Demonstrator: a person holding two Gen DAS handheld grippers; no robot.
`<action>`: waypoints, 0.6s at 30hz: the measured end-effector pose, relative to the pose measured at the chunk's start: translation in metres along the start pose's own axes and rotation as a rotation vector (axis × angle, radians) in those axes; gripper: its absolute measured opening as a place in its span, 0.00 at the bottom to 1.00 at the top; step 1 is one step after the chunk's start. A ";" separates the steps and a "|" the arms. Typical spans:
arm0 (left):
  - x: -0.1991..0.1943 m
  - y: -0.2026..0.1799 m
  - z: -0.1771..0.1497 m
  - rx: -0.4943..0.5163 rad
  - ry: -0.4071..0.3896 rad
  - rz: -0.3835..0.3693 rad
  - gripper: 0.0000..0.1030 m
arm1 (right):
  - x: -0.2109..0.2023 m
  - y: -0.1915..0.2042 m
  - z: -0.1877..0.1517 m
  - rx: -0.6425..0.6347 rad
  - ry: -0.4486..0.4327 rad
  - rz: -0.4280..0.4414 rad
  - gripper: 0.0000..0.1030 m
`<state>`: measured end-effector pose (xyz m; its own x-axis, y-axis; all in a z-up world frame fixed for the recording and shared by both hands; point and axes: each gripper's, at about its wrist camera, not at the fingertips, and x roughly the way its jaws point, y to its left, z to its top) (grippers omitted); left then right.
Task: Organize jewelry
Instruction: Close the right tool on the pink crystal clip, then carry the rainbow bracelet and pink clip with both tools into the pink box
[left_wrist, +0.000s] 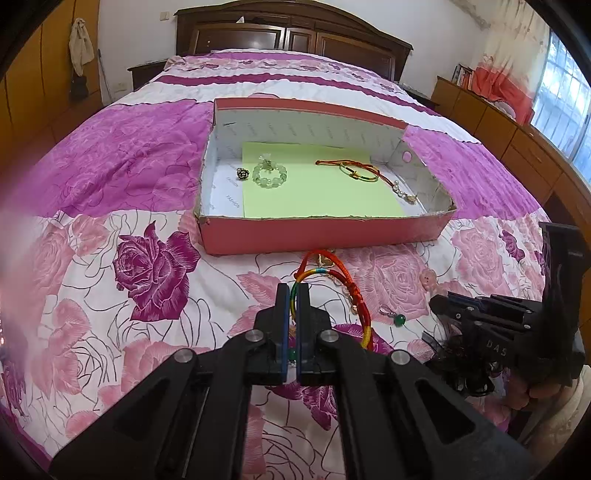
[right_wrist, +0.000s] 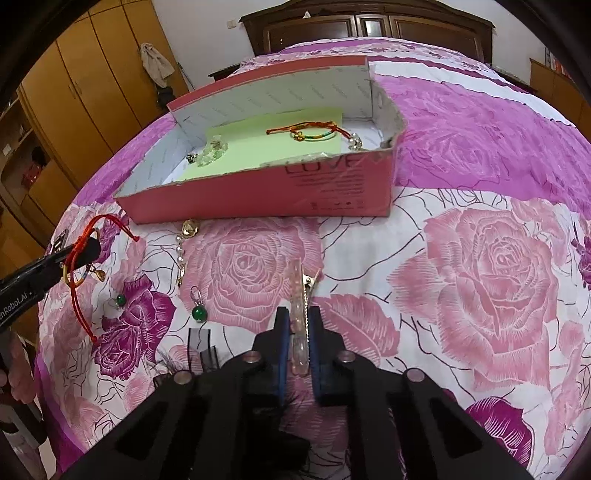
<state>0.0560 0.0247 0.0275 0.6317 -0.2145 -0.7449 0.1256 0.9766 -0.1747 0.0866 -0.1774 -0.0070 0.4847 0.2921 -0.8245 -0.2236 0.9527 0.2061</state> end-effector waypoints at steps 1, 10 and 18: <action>-0.001 0.000 0.000 0.000 -0.002 0.000 0.00 | -0.003 0.000 0.000 0.003 -0.012 -0.001 0.11; -0.015 0.002 0.004 -0.012 -0.047 0.002 0.00 | -0.040 -0.003 0.005 0.026 -0.146 0.025 0.11; -0.028 -0.001 0.009 -0.009 -0.090 0.001 0.00 | -0.077 0.006 0.010 0.014 -0.260 0.055 0.11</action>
<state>0.0451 0.0299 0.0542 0.6983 -0.2107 -0.6841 0.1182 0.9765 -0.1801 0.0565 -0.1937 0.0632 0.6738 0.3534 -0.6490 -0.2447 0.9354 0.2553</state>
